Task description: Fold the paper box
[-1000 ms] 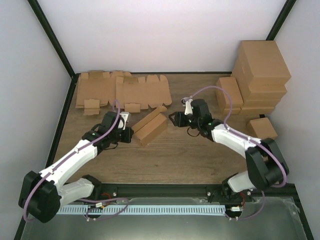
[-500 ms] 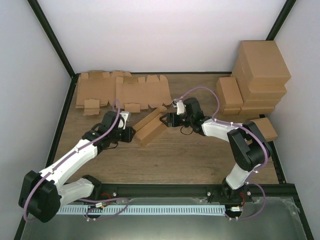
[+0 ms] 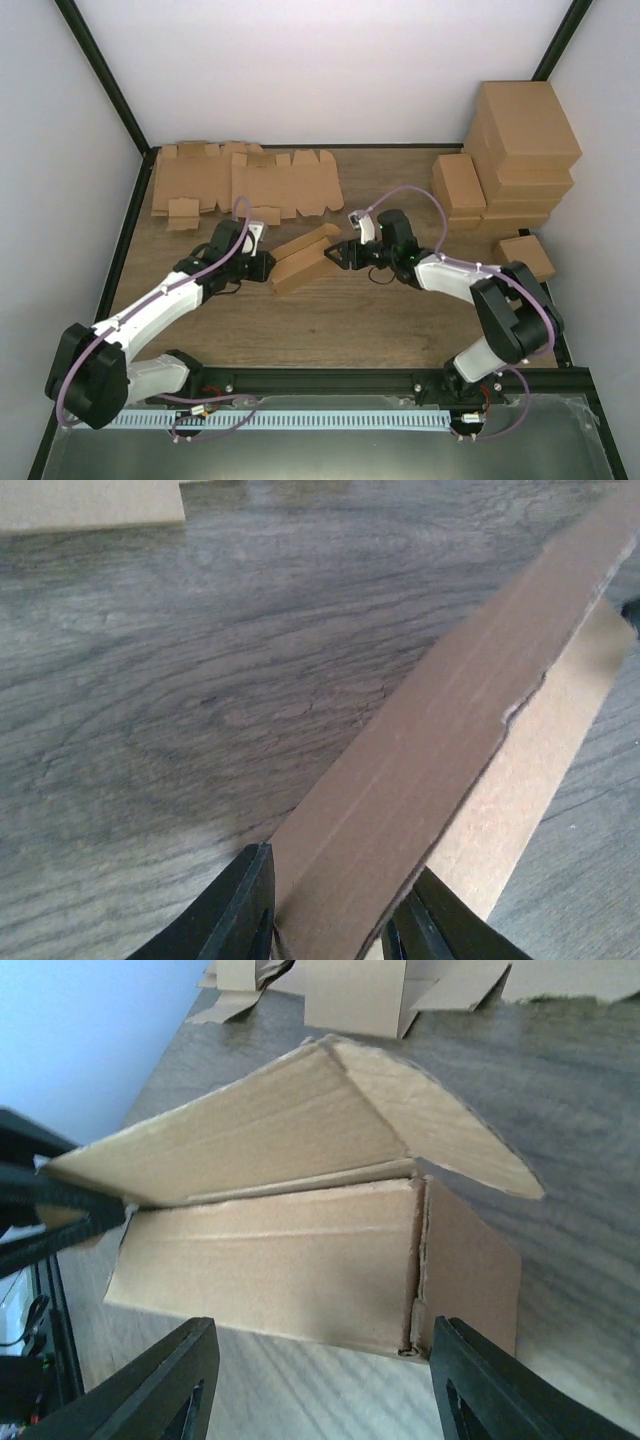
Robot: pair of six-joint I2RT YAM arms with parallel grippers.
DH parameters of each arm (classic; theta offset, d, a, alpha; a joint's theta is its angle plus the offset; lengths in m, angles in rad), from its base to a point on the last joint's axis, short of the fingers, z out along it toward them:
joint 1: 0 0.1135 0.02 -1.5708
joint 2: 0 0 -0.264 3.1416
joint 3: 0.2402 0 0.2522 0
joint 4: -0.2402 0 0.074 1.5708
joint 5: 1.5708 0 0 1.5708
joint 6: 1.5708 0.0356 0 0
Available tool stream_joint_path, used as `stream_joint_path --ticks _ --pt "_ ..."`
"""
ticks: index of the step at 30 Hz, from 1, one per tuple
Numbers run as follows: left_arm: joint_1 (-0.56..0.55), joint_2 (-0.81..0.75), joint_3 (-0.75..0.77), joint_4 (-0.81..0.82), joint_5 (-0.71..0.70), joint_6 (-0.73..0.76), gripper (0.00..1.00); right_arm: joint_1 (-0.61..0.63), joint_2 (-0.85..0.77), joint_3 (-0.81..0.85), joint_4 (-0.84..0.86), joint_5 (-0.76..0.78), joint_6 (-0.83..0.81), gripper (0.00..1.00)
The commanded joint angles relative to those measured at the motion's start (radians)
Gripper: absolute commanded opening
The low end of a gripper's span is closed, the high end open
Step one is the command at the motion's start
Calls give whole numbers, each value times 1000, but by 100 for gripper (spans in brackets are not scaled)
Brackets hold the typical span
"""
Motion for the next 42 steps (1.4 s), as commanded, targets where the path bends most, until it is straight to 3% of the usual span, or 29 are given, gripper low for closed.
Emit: stream_joint_path --ticks 1,7,13,22,31,35,40,42 --pt "-1 25 9 96 36 49 31 26 -115 -66 -3 15 -5 60" --pt "-3 97 24 171 108 73 31 65 -292 -137 -84 100 28 59" --pt "-13 134 27 251 175 111 31 74 -356 -139 -227 219 67 59" --pt "-42 78 32 229 230 159 31 75 -512 -289 -257 277 130 59" --pt "-60 40 59 142 146 119 47 76 -587 -262 -314 255 70 60" --pt "-60 -16 51 69 91 54 49 101 -564 -232 -285 242 74 58" --pt "-60 -92 13 33 22 -62 50 170 -486 -182 -191 231 93 46" --pt "-60 -110 -9 49 45 -109 49 186 -449 -162 -157 237 93 34"
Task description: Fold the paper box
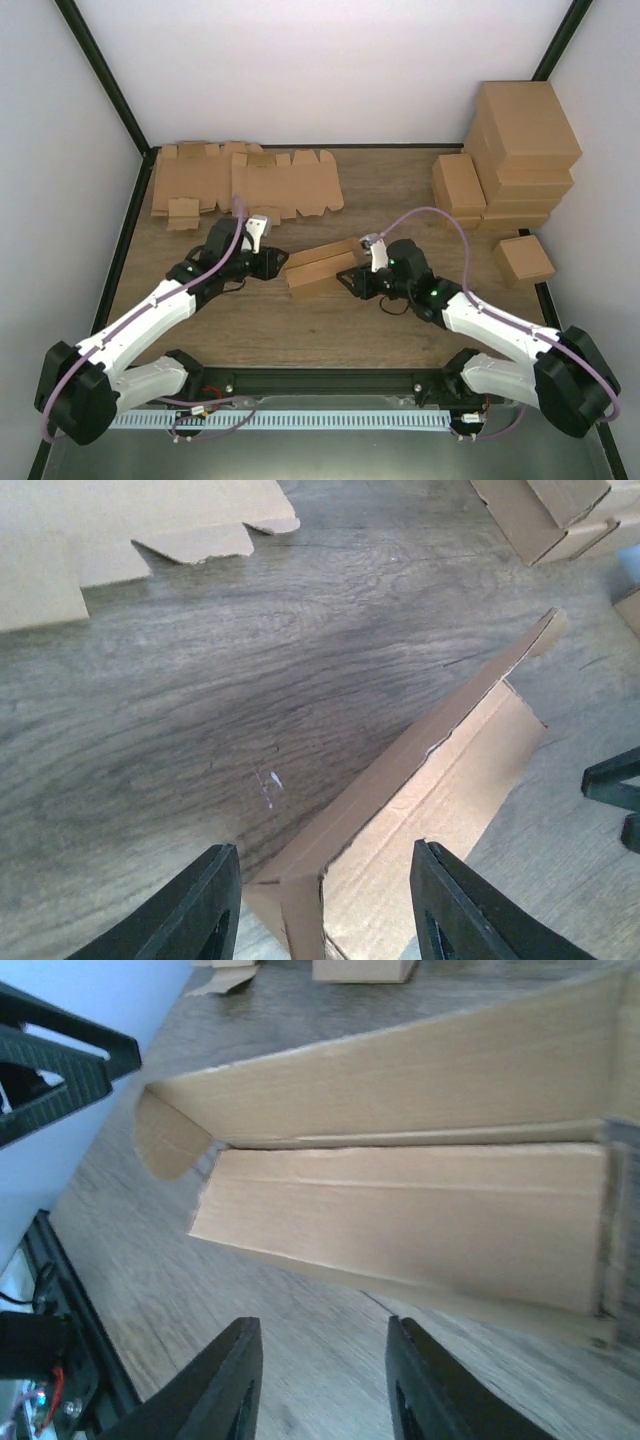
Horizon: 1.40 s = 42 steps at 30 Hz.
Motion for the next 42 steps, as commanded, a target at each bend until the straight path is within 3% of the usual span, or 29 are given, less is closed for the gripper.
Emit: stream_joint_path --ticks 1,4,7,13,19,26,38,42 --pt "-3 -45 -52 -4 -15 -135 48 42 70 85 117 -8 3 28" --pt "-4 -68 -87 38 13 -178 48 42 128 108 157 1 4 15" --pt "-5 -76 -97 47 17 -193 47 42 160 124 157 94 15 9" --pt "-15 -75 -109 56 29 -219 41 42 248 148 206 35 12 1" --pt "-46 -36 -79 24 -20 -226 39 42 301 148 241 19 17 1" --pt "-103 -16 -71 -29 -173 -330 37 42 343 133 267 12 27 1" --pt "-164 39 -31 -35 -235 -383 5 44 366 116 292 5 35 1" --pt "-181 55 -25 -48 -251 -405 4 45 370 116 293 4 35 1"
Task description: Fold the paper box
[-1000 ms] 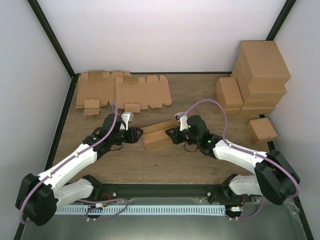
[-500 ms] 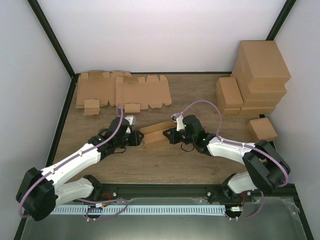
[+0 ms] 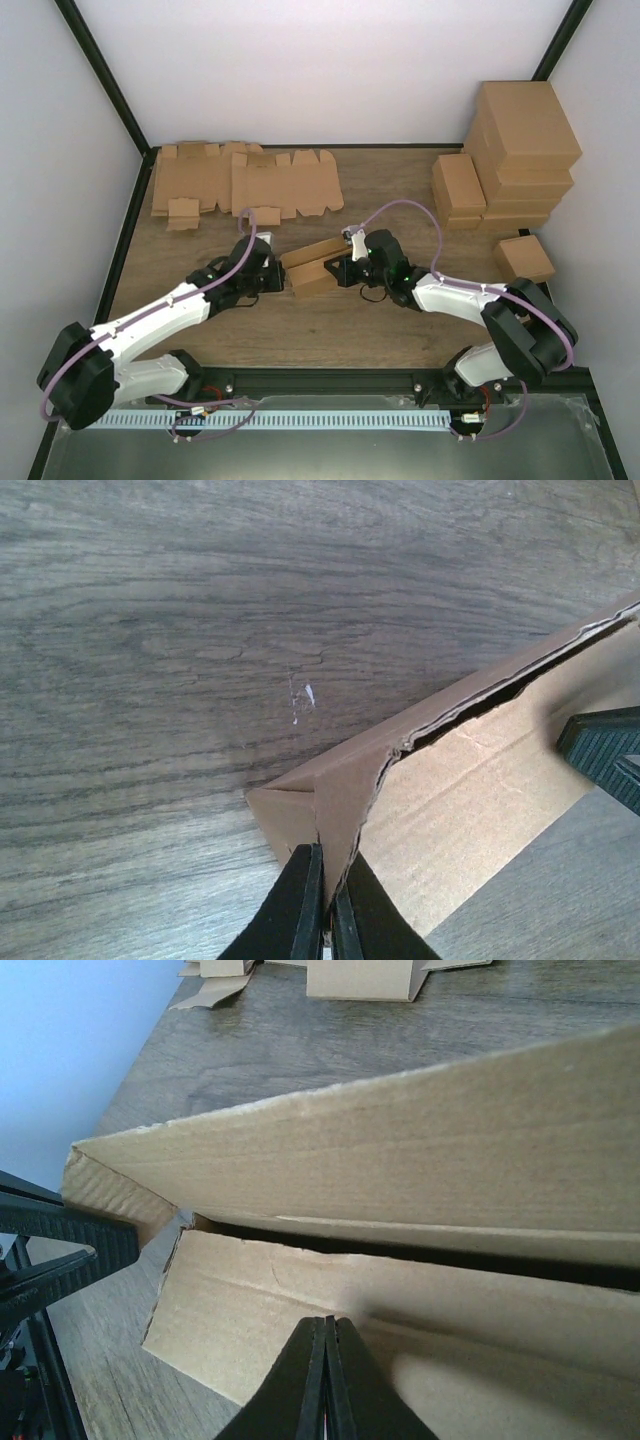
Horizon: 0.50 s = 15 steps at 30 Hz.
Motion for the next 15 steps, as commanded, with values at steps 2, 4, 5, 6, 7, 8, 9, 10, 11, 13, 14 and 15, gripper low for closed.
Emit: stream_joint_path --ticks 2,4,5,6,7,8,9,10,11,13,14,15 --pt "-36 23 35 -15 -44 -57 4 10 11 8 23 1 8 1" --pt "-53 33 43 -17 -55 -77 5 12 13 6 23 7 8 1" --pt "-62 38 47 -17 -63 -84 5 14 15 5 25 11 8 1" --pt "-69 42 49 -17 -69 -90 5 14 18 4 27 11 10 1" --pt "-78 48 51 -17 -74 -94 6 14 21 4 30 11 11 1" --pt "-83 52 53 -15 -76 -97 6 14 25 4 30 8 11 1" --pt "-88 54 54 -11 -78 -100 7 14 28 3 29 9 10 1" --pt "-93 56 54 -8 -80 -102 7 14 32 4 28 7 10 1" --pt "-96 59 55 -6 -80 -104 9 13 34 4 27 9 9 1" --pt "-103 64 60 -4 -76 -105 16 14 34 0 26 15 7 1" --pt "-109 66 63 -6 -72 -105 21 14 33 -1 27 17 5 1" --pt "-111 65 66 -8 -68 -102 26 14 32 -2 26 18 4 1"
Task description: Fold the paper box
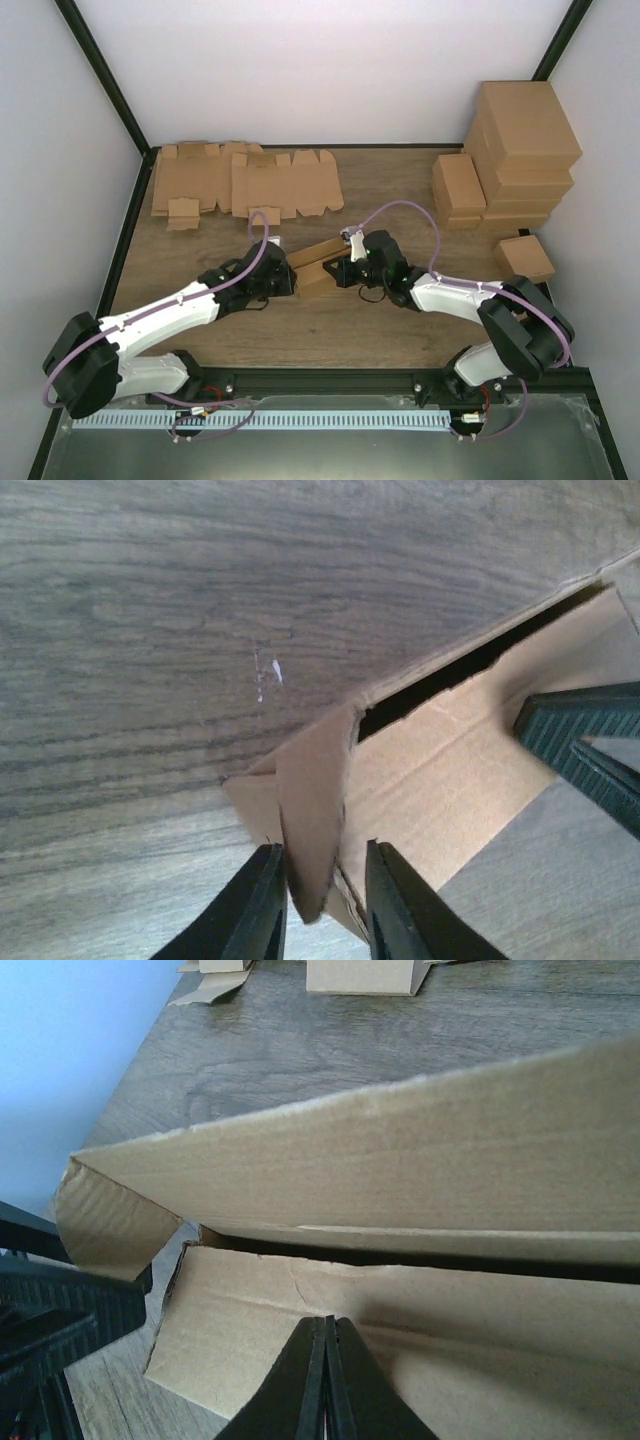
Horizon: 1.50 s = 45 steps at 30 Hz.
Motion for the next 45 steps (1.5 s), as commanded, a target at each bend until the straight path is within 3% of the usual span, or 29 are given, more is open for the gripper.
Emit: stream_joint_path --ticks 1,5,7,8,13,19,22,28,31,36,41,45 --pt "-18 7 35 -4 5 -7 31 9 7 -1 7 17 0 1" --pt "-19 -40 43 -39 -17 22 60 9 -29 -6 -1 13 -7 1" --pt "-17 -66 74 -87 -52 42 81 9 -59 -2 -23 13 -17 1" --pt "-17 -71 89 -108 -65 49 86 9 -74 1 -34 13 -23 1" --pt "-16 -115 86 -128 -1 120 91 9 -146 36 -137 43 -66 5" --pt "-31 -232 -95 -40 108 -27 91 -81 -235 80 -271 45 -106 5" --pt "-41 -286 -185 10 150 -94 81 -174 -279 88 -302 6 -100 6" --pt "-59 -257 -309 178 226 -134 36 -371 -305 73 -323 -76 -22 8" --pt "-61 -247 -361 290 215 -143 21 -453 -277 28 -270 -147 11 8" --pt "-62 -206 -422 485 183 -173 11 -480 -206 -63 -165 -210 59 7" --pt "-62 -156 -502 725 177 -239 11 -480 -156 -148 -28 -250 100 4" --pt "-61 -109 -507 788 171 -247 11 -481 -74 -148 15 -305 94 3"
